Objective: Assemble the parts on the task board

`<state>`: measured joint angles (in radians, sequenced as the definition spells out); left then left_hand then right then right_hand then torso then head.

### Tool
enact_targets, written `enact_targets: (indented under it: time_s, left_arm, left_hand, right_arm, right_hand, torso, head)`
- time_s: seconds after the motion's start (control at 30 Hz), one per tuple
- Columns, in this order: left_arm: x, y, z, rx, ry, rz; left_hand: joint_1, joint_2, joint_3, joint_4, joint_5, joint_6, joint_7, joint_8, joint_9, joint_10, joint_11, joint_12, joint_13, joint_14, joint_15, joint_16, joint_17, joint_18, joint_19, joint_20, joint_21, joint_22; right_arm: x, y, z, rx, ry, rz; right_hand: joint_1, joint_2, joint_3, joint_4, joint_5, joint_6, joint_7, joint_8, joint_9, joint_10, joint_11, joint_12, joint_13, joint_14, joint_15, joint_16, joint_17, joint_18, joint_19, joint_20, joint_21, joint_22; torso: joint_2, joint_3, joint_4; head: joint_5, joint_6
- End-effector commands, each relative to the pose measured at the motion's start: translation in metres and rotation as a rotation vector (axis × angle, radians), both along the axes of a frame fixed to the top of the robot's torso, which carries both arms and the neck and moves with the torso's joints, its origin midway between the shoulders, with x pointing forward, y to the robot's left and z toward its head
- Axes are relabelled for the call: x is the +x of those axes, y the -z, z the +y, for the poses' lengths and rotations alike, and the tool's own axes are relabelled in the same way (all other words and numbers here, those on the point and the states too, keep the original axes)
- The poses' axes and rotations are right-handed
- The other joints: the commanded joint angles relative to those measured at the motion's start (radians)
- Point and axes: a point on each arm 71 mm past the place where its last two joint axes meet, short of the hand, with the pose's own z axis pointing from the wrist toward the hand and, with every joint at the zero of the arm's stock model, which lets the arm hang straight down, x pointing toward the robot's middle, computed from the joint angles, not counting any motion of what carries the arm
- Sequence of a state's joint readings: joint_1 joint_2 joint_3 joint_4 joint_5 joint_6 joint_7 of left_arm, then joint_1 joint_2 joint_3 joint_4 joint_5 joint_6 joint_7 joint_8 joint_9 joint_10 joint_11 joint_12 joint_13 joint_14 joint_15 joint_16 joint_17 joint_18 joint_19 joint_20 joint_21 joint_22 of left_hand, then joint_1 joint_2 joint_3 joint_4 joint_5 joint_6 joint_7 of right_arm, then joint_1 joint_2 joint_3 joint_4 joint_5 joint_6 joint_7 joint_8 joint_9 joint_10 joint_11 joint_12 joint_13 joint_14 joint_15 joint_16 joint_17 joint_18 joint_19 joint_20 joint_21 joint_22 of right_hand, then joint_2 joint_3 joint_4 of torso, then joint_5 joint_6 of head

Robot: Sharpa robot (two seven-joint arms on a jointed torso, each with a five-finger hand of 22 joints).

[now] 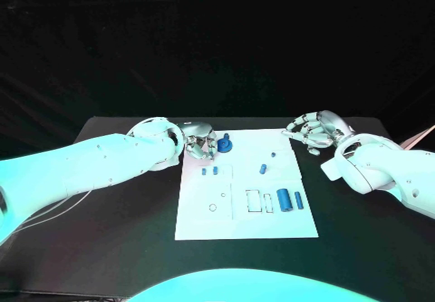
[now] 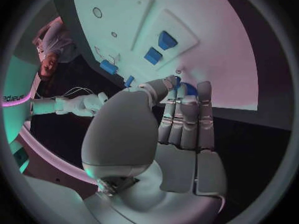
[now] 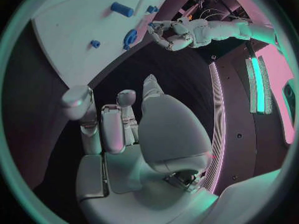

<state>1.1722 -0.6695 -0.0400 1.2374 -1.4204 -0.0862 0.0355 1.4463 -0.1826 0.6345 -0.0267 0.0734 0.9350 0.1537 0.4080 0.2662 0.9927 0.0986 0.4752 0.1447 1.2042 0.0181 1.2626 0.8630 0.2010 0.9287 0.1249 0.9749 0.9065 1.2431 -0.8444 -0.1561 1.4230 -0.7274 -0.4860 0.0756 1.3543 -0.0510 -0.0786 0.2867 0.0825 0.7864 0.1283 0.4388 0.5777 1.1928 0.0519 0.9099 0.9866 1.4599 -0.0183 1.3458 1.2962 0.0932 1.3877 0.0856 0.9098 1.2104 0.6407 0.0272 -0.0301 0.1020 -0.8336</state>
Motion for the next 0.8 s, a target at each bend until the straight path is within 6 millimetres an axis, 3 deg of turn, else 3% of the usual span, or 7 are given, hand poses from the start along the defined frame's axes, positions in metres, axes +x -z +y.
enact_targets:
  time_s: [0.03, 0.8]
  left_arm:
    - [0.000, 0.001, -0.001, 0.001, 0.001, 0.006]
    - [0.001, 0.014, -0.004, 0.017, 0.005, 0.040]
  left_hand:
    - [-0.011, 0.020, 0.003, -0.007, 0.017, 0.009, 0.003, -0.009, 0.010, 0.054, -0.010, 0.007, 0.009, -0.001, 0.002, 0.013, -0.001, -0.016, -0.009, -0.009, 0.009, 0.017]
    - [-0.011, 0.020, 0.003, -0.007, 0.017, 0.010, 0.003, -0.011, 0.011, 0.055, -0.010, 0.005, 0.010, 0.000, 0.002, 0.014, 0.002, -0.016, -0.010, -0.009, 0.009, 0.017]
  right_arm:
    - [0.000, 0.000, 0.001, 0.000, -0.005, -0.001]
    - [0.000, 0.000, 0.002, 0.000, -0.006, -0.001]
  right_hand:
    - [-0.005, 0.039, -0.030, -0.002, -0.008, 0.004, 0.002, -0.014, 0.014, -0.025, -0.003, -0.001, -0.001, 0.044, -0.007, -0.010, 0.022, 0.022, -0.003, -0.008, -0.007, 0.002]
    - [-0.004, 0.041, -0.033, -0.002, -0.008, 0.006, 0.002, -0.014, 0.015, -0.024, -0.003, 0.000, -0.002, 0.044, -0.007, -0.010, 0.024, 0.023, -0.003, -0.008, -0.010, 0.001]
  torso:
    - [-0.001, 0.0001, -0.0002]
    - [-0.001, 0.0006, 0.0000]
  head:
    - [0.000, 0.000]
    - [0.001, -0.004]
